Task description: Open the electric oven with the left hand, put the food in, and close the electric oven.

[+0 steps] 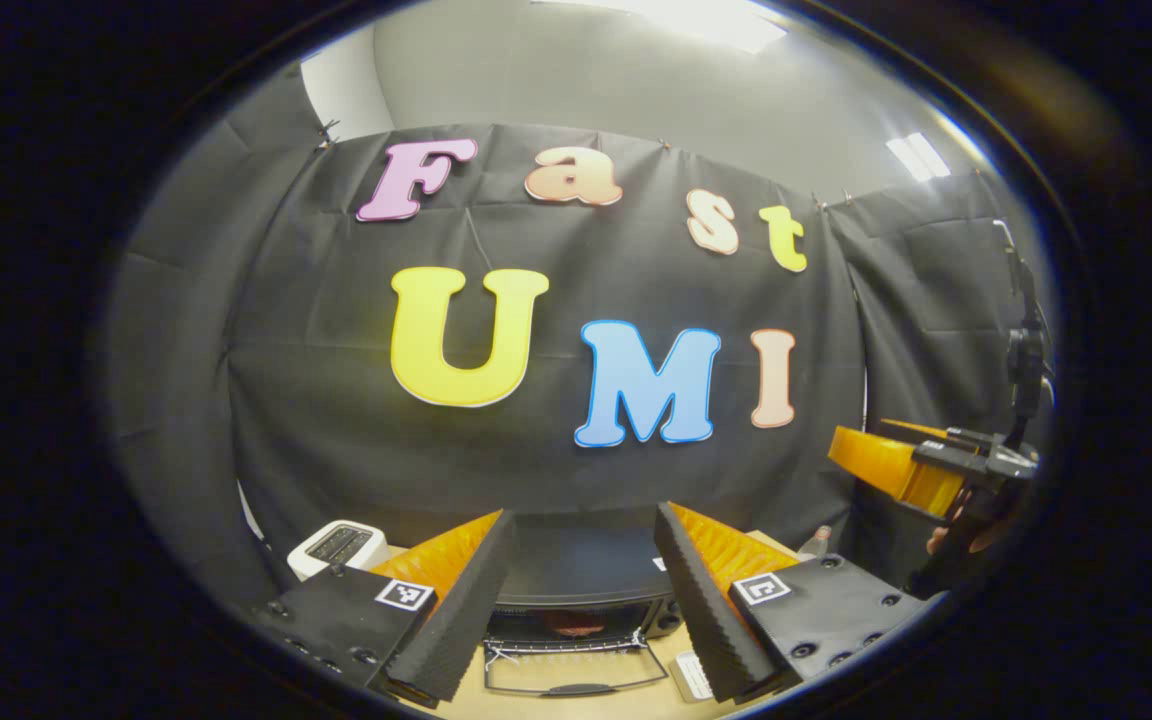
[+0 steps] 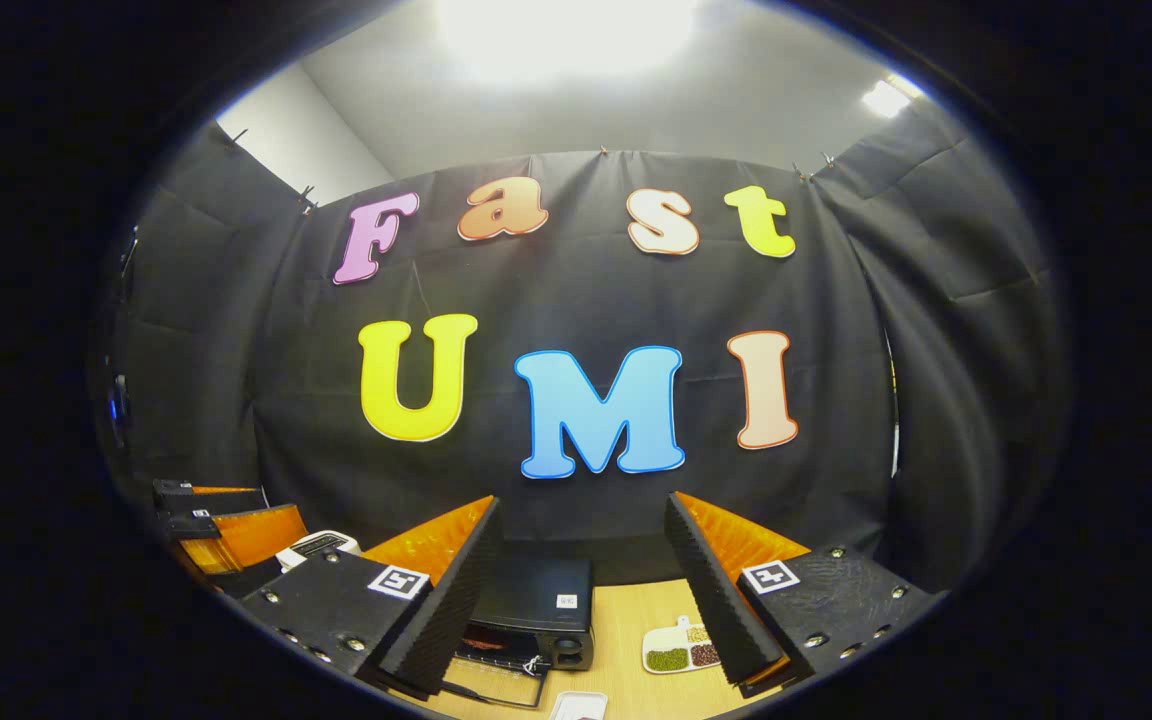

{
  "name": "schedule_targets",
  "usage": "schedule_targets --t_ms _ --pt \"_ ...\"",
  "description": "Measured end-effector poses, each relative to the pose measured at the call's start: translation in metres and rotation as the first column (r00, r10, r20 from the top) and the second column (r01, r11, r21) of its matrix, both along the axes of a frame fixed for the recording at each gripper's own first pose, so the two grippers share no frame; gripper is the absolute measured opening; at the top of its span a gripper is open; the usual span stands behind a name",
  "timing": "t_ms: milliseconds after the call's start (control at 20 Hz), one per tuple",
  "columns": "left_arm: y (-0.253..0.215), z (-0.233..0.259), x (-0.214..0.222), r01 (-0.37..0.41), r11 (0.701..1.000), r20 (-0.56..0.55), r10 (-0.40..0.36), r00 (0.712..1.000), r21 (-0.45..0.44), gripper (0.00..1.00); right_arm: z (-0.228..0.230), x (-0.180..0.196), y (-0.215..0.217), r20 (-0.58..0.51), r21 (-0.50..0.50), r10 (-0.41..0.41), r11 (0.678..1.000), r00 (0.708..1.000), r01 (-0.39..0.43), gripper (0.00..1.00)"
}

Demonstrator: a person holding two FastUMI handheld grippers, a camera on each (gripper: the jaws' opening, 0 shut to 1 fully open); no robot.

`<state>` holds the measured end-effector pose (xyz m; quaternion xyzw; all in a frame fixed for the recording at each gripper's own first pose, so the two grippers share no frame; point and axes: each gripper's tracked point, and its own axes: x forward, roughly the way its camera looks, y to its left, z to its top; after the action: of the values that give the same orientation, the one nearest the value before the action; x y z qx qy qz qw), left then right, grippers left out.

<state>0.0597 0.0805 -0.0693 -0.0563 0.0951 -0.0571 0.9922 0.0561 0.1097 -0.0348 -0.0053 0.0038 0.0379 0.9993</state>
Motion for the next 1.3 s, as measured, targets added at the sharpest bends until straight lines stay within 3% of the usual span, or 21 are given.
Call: schedule_targets --t_ms 300,350,400,700,800,1000,1200,1300 --pt "-0.007 -0.069 -0.003 -0.002 1.0 -0.15 0.005 0.989 0.021 0.98 -0.008 0.001 -0.011 -0.03 0.017 0.0 1.0 1.0 0.001 0.98" --pt "-0.009 -0.08 -0.003 0.002 1.0 -0.169 0.003 0.986 0.031 0.89 -0.01 0.002 -0.013 -0.036 0.02 -0.002 1.0 0.999 0.002 0.98" --pt "-0.011 -0.092 -0.004 0.005 0.999 -0.189 0.001 0.982 0.035 0.89 -0.013 0.003 -0.015 -0.041 0.025 0.0 1.0 0.999 0.001 0.98" --pt "-0.031 -0.169 -0.01 0.008 1.0 -0.351 -0.004 0.936 0.011 0.99 -0.025 0.01 -0.026 -0.066 0.042 -0.014 0.999 0.998 0.017 0.98" --pt "-0.035 -0.195 -0.014 0.012 1.0 -0.412 -0.01 0.911 0.003 0.93 -0.031 0.011 -0.031 -0.079 0.046 -0.019 0.999 0.997 0.022 0.98" --pt "-0.043 -0.246 -0.025 0.043 0.999 -0.518 -0.026 0.855 0.022 0.98 -0.044 0.01 -0.042 -0.111 0.052 -0.032 0.998 0.993 0.038 0.98" --pt "-0.05 -0.303 -0.043 0.087 0.995 -0.635 -0.033 0.772 0.054 0.99 -0.054 0.011 -0.053 -0.138 0.061 -0.051 0.996 0.989 0.06 0.98" --pt "-0.051 -0.338 -0.058 0.09 0.994 -0.703 -0.021 0.711 0.062 0.94 -0.059 0.012 -0.056 -0.151 0.062 -0.053 0.996 0.987 0.063 0.98"
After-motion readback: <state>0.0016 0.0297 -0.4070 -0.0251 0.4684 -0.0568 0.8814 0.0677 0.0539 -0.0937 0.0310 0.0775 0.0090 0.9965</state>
